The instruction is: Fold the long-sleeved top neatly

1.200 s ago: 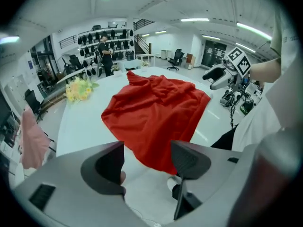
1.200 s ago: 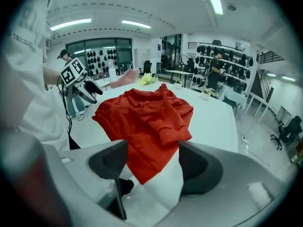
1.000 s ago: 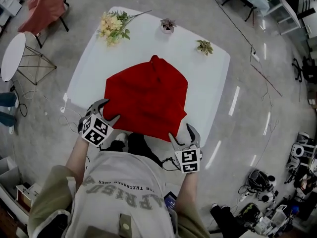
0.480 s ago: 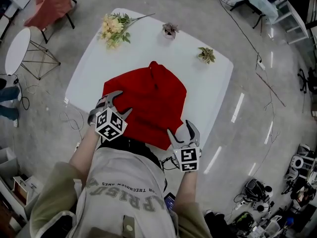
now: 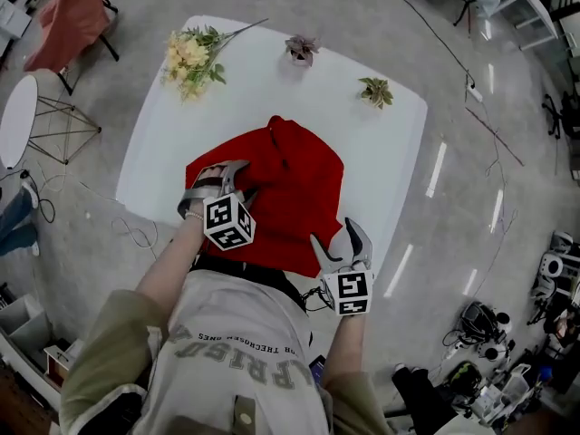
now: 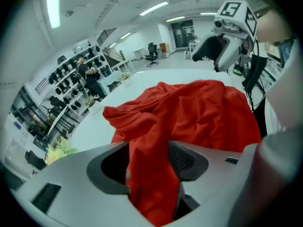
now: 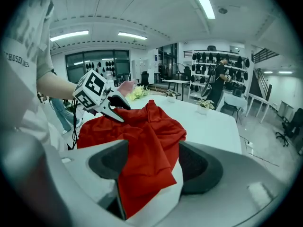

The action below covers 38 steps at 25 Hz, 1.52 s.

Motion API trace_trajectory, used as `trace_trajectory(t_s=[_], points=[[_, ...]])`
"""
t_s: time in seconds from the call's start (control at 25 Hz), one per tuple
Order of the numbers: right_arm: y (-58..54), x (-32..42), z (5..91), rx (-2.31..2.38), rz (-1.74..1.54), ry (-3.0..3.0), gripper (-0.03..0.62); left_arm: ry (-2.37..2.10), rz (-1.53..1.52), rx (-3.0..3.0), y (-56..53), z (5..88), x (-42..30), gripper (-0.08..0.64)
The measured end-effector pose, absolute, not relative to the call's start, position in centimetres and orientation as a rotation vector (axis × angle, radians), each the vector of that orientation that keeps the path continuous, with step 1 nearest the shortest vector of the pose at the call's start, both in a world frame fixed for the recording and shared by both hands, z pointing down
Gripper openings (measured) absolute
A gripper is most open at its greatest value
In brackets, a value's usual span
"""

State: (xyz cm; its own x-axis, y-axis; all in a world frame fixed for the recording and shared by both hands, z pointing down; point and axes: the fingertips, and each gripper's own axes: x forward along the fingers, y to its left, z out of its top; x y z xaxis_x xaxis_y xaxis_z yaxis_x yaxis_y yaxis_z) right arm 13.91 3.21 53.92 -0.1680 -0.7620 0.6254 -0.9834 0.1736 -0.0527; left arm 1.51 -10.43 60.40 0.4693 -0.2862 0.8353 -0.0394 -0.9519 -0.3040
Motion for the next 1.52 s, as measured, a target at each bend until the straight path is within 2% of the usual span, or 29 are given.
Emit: trace_trajectory(t_s=[0.12,0.2,0.28,0.32,0.64,0.92,1.2,1.4,1.48,1.52], points=[[2.6,14.0,53.3,1.683,0.646,-1.952,0.325,0.168,-1.471,-2.401,-11.0,61.2,2.2,0.216],[2.2,13.9,53.2,1.702,0.654,-1.924,0.325,0.134,-1.438,-2.394,-11.6,61.1,2.4,0.155],[1.8,13.7,53.2,1.708,0.663,-1.903,0.325,0.160,-1.378,-2.429,-12.5,60.2,2.5,0.058],[1.6,13.6,53.3,1.709,0.669,-1.894,0.325,0.191,-1.341,-2.455,-13.2,59.6,2.5,0.043],[-0.6,12.6,53.8,1.722,0.696,-1.838,0.325,0.525,-1.183,-2.529,-22.4,55.6,0.3,0.037],[-1.3,12.4,54.1,1.730,0.720,-1.762,0.325,0.634,-1.316,-2.528,-28.6,58.6,-0.6,0.035],[-3.2,11.9,53.8,1.765,0.745,-1.725,0.325,0.630,-1.492,-2.516,-30.1,62.8,-1.1,0.034],[-4.3,11.6,54.1,1.704,0.716,-1.728,0.325,0.620,-1.487,-2.539,-30.1,63.5,-1.1,0.037],[-4.8,12.2,53.9,1.679,0.682,-1.726,0.325,0.644,-1.466,-2.562,-30.0,63.0,-1.4,0.056],[-5.1,12.8,53.7,1.670,0.662,-1.723,0.325,0.663,-1.456,-2.581,-29.9,62.5,-1.7,0.091]])
